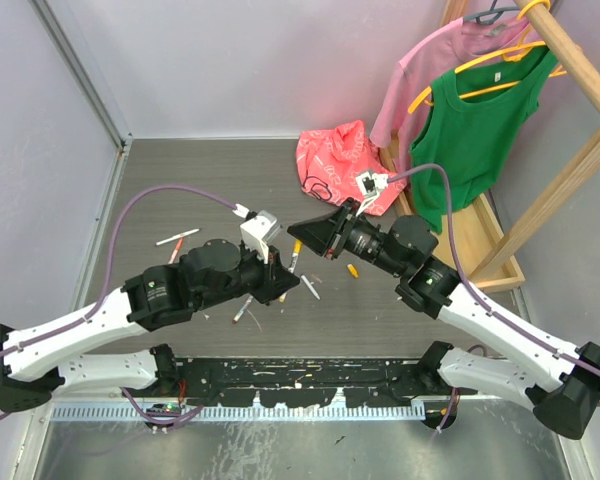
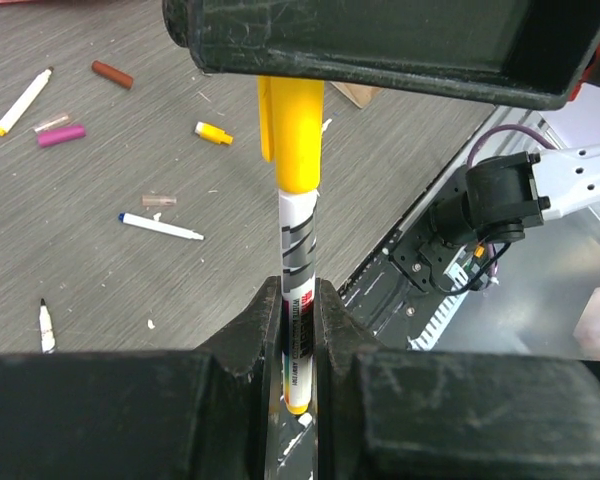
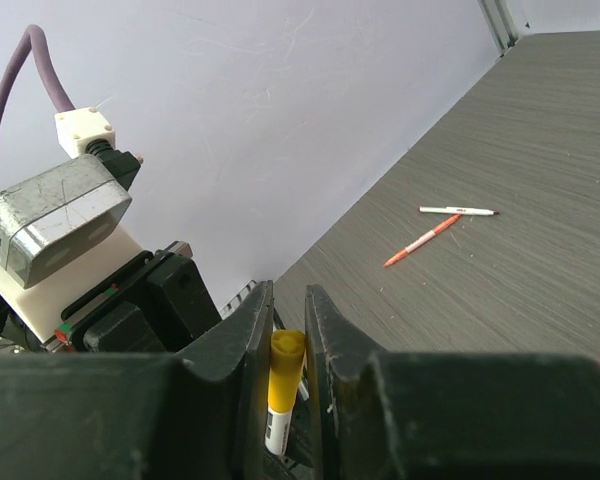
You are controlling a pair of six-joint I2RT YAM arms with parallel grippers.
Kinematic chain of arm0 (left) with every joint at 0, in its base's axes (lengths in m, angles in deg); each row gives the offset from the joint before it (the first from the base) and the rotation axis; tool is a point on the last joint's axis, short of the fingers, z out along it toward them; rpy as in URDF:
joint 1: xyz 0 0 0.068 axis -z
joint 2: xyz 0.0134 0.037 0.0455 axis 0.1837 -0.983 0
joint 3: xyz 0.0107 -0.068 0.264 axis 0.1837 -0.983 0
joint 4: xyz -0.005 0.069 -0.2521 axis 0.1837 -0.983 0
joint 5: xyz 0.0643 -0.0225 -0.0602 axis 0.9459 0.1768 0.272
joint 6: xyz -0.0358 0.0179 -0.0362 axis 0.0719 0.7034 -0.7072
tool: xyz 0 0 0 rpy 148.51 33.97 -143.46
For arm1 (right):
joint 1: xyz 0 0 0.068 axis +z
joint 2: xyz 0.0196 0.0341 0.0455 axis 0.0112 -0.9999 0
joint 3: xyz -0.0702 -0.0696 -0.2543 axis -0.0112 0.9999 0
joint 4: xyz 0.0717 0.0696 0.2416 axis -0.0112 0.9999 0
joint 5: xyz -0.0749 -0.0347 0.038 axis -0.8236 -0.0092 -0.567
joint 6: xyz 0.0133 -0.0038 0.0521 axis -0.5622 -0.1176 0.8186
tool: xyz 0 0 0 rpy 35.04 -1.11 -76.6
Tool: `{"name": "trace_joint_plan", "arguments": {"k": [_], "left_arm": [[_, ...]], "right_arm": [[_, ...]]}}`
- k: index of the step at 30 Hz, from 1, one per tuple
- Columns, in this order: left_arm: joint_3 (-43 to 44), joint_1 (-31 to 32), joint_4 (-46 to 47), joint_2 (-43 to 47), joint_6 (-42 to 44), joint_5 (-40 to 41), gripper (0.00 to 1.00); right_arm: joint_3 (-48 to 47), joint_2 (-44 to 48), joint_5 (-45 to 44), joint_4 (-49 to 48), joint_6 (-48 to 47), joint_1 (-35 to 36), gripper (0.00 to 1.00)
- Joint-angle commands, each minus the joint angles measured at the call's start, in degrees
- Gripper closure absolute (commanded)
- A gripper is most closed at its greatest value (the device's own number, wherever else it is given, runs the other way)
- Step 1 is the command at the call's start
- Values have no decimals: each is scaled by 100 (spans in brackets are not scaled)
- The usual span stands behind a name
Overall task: Insert the pens into the pen caps
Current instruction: Press the pen cap onto the pen.
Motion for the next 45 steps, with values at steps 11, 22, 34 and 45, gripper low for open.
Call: {"name": "trace_joint_plan", "arguments": {"k": [11, 22, 34, 45], "left_arm": [[508, -60, 1701, 735, 371, 326, 100], [920, -52, 1695, 924, 690, 610, 100], [1039, -61, 1610, 1102, 874, 768, 100], [1019, -56, 1553, 1133, 811, 692, 100]], "right_arm": [[495, -177, -577, 589, -90, 1714, 100], [1205, -605, -1114, 99, 258, 2718, 100], [1542, -511, -1769, 220, 486, 3083, 100], [1522, -504, -2048, 557, 516, 3093, 100]]}}
